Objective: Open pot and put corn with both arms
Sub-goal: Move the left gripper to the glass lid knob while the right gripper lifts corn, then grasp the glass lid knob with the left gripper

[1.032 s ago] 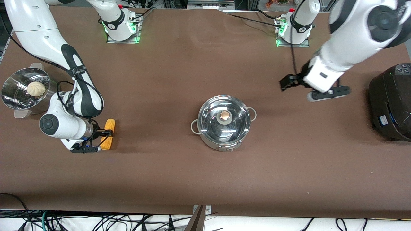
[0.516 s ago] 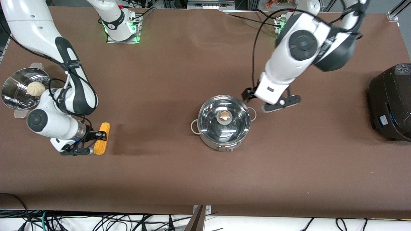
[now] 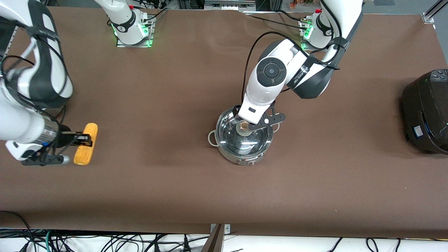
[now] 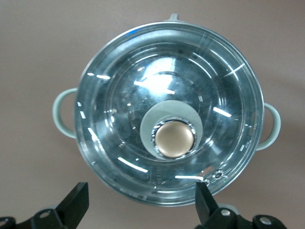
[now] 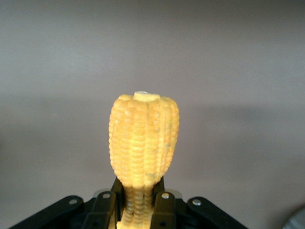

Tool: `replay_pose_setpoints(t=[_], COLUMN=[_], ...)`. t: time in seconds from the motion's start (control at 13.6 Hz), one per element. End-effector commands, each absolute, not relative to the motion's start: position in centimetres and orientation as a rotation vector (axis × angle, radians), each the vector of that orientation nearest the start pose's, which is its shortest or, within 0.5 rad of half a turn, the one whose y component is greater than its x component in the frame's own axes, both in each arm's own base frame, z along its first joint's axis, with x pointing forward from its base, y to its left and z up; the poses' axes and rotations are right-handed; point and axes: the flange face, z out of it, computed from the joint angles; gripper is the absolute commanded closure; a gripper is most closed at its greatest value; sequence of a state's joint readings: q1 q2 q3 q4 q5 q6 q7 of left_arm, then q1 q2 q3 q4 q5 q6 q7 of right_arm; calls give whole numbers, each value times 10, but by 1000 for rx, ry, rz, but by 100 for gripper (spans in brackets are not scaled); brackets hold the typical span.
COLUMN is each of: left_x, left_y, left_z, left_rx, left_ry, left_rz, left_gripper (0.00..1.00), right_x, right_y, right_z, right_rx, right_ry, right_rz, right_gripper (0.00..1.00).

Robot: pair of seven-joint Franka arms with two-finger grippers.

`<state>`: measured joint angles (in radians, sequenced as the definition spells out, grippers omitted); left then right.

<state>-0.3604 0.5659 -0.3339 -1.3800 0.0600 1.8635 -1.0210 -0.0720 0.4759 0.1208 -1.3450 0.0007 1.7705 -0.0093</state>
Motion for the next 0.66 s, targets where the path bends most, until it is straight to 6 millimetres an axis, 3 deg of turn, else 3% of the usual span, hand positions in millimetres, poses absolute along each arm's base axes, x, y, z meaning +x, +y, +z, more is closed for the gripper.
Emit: replay_pose_setpoints(t=[0.0, 0.15, 0.37, 0.59], left_x=[578, 581, 584, 584], left_y=[-425, -429, -433, -436], left_z=[386, 378, 358, 355], left_rx=[-3122, -3138, -3127, -3132], left_ry=[-580, -581, -547, -540], left_rz=[158, 136, 76, 69], left_gripper=[1, 1, 1, 4], right_x=[693, 692, 692, 692], right_y=[14, 15, 13, 25], right_z=[489, 503, 502, 502], right_rx=[-3055, -3054, -3044, -3008], right_ry=[-92, -123, -148, -158], right_rz=[119, 102, 102, 101], right_gripper=[75, 76, 76, 76])
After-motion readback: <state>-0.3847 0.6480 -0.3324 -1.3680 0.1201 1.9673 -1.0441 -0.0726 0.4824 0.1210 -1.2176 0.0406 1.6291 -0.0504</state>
